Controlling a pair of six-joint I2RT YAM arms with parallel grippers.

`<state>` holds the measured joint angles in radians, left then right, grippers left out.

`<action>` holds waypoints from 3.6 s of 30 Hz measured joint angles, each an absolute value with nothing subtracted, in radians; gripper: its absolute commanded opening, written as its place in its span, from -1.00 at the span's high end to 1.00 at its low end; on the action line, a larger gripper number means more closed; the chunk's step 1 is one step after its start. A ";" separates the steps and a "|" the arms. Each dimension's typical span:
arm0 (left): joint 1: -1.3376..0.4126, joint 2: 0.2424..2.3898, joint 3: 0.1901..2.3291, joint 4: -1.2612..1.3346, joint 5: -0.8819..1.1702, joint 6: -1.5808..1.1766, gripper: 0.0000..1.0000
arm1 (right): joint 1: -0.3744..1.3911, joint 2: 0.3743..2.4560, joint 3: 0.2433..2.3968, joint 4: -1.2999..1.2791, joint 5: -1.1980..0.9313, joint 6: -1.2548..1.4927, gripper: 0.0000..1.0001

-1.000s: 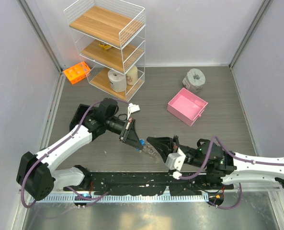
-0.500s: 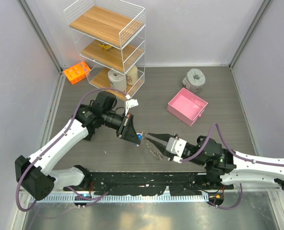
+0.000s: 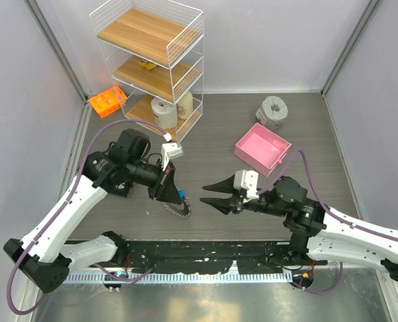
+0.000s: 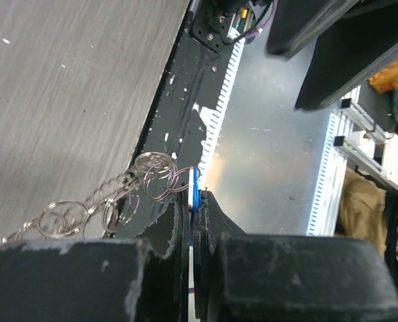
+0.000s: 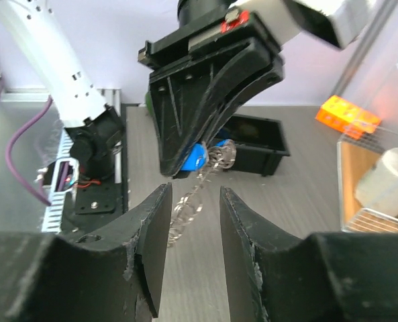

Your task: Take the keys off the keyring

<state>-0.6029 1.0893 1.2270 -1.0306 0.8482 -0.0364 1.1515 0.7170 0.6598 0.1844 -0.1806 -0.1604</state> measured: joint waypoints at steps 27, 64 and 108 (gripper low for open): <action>-0.660 1.001 1.313 -1.069 0.805 -0.027 1.00 | 1.155 0.944 0.751 0.262 -0.322 -0.099 0.15; -0.705 0.888 1.356 -1.134 0.970 0.348 1.00 | 1.165 0.945 0.873 0.186 -0.381 -0.215 0.16; -0.818 1.025 1.459 -1.252 0.952 0.466 1.00 | 1.169 1.102 0.912 0.257 -0.740 -0.102 0.43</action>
<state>-0.8185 1.0248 1.4586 -1.2522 0.9516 0.4664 1.1687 1.1023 0.9115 0.2573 -0.7403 -0.1020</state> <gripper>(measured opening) 0.052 0.353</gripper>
